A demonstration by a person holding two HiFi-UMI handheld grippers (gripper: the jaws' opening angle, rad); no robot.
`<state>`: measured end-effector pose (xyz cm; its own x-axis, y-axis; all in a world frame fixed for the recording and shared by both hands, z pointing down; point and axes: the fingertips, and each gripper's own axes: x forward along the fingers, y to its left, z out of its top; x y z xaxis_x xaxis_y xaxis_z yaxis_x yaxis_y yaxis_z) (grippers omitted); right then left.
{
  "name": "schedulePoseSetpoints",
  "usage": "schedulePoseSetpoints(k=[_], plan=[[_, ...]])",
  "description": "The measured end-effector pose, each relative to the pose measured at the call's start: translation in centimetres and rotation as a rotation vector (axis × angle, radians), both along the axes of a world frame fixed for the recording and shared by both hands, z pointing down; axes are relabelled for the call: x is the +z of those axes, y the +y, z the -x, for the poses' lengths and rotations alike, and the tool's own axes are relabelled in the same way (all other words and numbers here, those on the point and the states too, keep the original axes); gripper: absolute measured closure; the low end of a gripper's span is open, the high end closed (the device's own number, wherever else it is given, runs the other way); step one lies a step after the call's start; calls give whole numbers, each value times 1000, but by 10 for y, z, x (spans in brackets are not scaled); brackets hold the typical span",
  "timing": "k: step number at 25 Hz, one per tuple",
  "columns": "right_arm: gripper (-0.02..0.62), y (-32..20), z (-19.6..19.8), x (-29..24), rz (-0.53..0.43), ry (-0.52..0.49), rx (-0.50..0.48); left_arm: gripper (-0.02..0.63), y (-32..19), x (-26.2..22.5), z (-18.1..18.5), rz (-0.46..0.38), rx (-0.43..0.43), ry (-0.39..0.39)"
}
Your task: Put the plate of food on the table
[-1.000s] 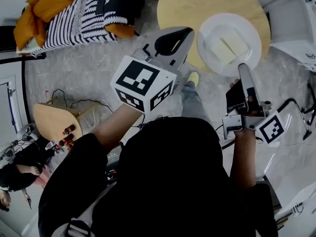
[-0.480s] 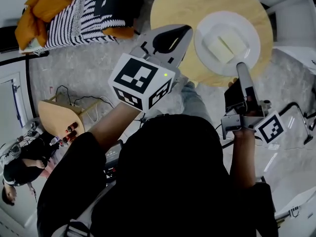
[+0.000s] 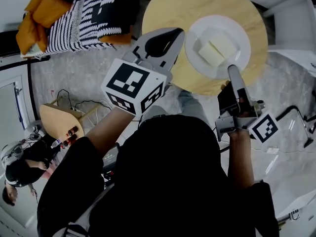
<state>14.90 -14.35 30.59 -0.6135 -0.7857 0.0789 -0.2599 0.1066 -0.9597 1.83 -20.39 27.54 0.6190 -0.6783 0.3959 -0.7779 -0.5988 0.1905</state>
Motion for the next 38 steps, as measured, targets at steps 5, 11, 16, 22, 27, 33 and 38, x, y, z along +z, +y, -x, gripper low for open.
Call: schedulePoseSetpoints(k=[5, 11, 16, 22, 27, 33, 38], plan=[[577, -6, -12, 1, 1, 8, 6, 598, -7, -8, -8, -20, -1, -4], [577, -3, -10, 0, 2, 22, 25, 598, -8, -9, -6, -25, 22, 5], [577, -4, 1, 0, 5, 36, 53, 598, -13, -9, 4, -30, 49, 20], [577, -8, -2, -11, 6, 47, 83, 598, -20, -17, 1, -30, 77, 35], [577, -7, 0, -5, 22, 62, 94, 598, -20, -8, 4, -13, 84, 45], [577, -1, 1, 10, 51, 61, 99, 598, -14, 12, 0, 23, 100, 39], [577, -1, -3, 16, 72, 76, 114, 598, -13, 21, -7, 50, 113, 40]])
